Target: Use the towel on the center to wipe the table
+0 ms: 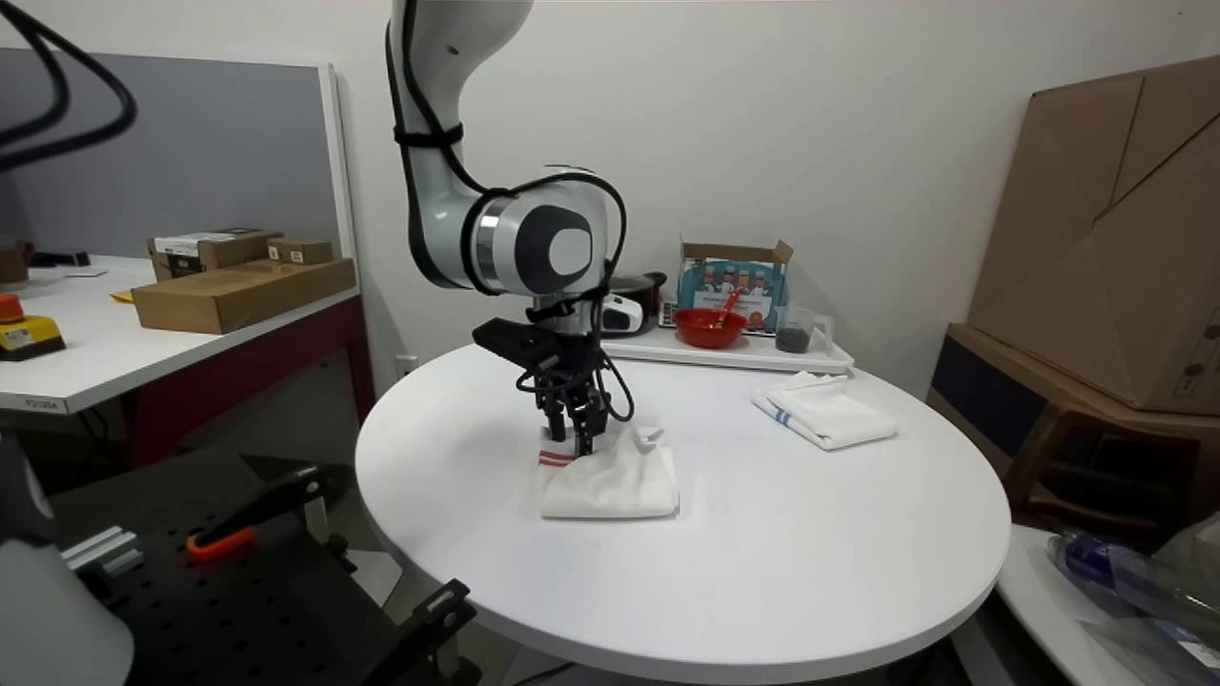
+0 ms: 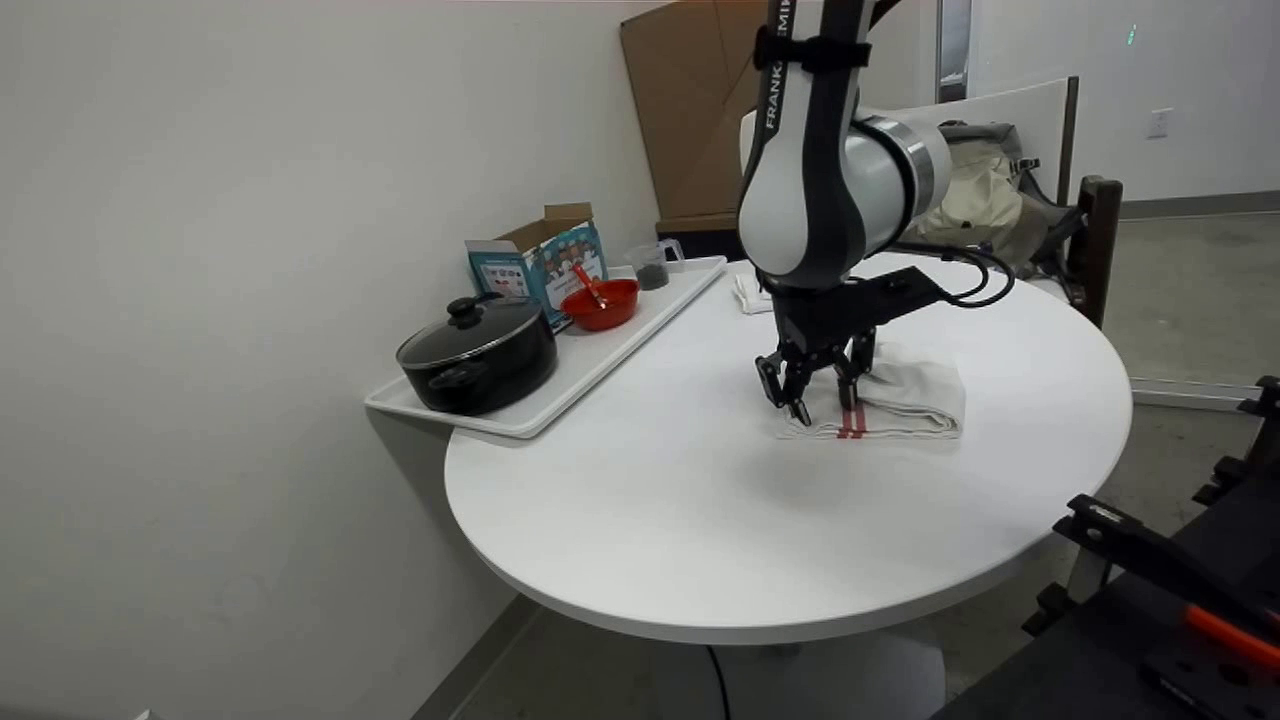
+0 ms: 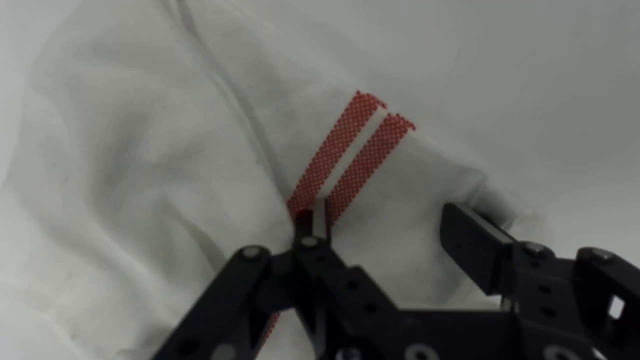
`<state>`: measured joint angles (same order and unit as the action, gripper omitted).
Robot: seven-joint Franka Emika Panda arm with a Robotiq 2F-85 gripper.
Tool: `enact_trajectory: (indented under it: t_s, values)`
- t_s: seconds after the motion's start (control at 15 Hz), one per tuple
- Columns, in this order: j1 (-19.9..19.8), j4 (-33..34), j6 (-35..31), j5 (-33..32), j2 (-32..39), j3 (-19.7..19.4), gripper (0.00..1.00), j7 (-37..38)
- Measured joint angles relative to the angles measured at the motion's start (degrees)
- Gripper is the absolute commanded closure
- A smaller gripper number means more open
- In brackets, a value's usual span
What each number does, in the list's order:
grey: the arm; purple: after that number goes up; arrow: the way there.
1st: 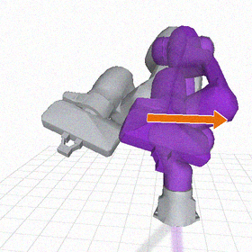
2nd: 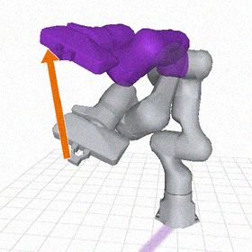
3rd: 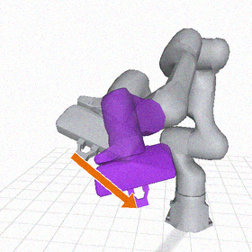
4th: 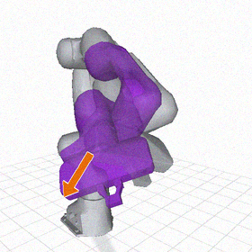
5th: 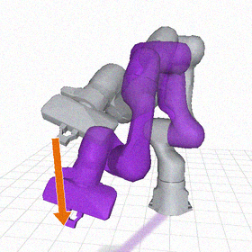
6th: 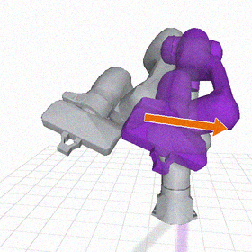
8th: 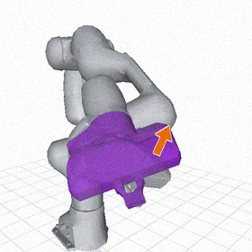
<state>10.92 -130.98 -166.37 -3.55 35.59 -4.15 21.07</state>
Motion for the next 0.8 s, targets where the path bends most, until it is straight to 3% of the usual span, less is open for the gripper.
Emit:
enact_trajectory:
  t_s: [0.2,0.33,0.47,0.8]
  values:
    - [-0.44,0.04,-0.14,1.22,-0.13,0.46,0.92,-1.65]
    - [-1.07,0.07,-0.19,2.24,-0.12,1.54,0.97,-3.03]
    - [-2.54,0.22,-0.19,3.55,-0.10,3.63,0.91,-5.05]
    - [-8.95,3.50,1.19,7.26,1.84,13.15,0.91,-13.15]
